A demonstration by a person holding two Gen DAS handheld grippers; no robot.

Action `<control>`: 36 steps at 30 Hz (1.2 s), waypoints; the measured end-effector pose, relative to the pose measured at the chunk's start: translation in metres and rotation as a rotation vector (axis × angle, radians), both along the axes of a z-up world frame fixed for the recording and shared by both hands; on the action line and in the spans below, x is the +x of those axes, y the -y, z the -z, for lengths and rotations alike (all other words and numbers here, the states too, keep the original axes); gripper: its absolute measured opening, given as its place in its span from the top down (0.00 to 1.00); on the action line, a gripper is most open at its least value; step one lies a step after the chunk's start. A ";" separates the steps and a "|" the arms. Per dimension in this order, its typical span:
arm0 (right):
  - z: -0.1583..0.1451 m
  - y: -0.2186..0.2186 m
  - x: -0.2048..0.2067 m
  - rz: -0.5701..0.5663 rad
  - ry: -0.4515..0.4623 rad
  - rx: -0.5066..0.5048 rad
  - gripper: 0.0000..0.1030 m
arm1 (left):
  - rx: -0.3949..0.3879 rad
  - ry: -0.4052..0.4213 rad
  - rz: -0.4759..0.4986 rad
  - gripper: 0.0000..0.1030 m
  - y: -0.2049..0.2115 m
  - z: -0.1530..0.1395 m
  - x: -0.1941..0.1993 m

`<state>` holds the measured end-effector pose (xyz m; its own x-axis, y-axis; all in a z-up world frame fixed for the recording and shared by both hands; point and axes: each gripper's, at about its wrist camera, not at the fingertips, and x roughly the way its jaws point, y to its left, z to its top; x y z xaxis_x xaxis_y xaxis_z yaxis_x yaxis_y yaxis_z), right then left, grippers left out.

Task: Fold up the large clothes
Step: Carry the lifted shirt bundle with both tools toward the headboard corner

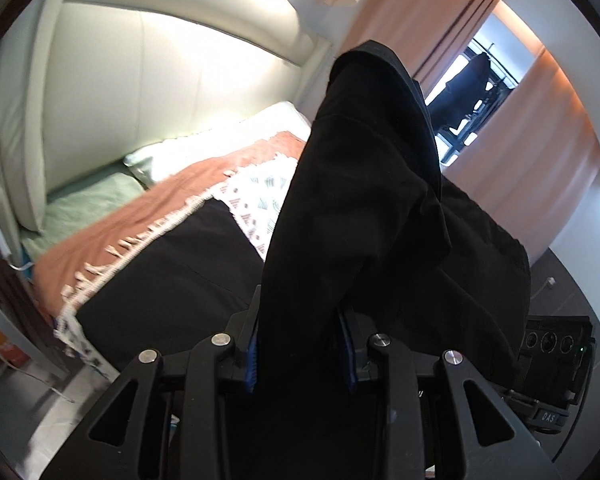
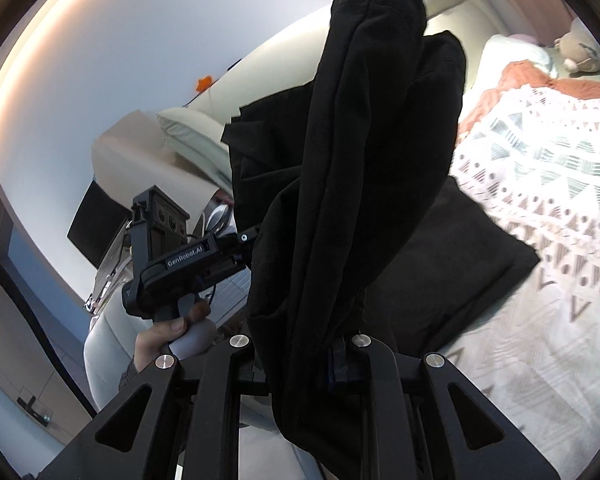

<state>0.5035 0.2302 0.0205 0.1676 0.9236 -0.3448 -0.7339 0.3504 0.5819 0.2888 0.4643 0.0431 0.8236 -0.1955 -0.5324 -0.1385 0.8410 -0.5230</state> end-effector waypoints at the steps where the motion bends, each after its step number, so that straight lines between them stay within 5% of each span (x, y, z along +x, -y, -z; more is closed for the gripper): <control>1: 0.001 -0.009 0.003 -0.013 -0.004 -0.001 0.86 | 0.015 -0.004 -0.012 0.71 -0.005 -0.002 -0.001; 9: 0.000 -0.072 0.022 -0.100 -0.020 -0.002 0.86 | 0.093 -0.034 -0.093 0.74 -0.055 -0.005 -0.005; 18: 0.015 -0.079 0.065 -0.108 -0.100 0.058 0.86 | 0.137 -0.070 -0.116 0.74 -0.085 0.003 0.027; 36: 0.105 -0.039 0.181 0.011 -0.332 0.065 0.86 | 0.120 -0.272 -0.113 0.75 -0.097 0.111 0.160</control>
<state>0.6842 0.2690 -0.0843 0.0657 0.9442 -0.3226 -0.4972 0.3113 0.8099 0.4486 0.5618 -0.0678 0.6609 -0.0339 -0.7497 -0.3554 0.8657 -0.3525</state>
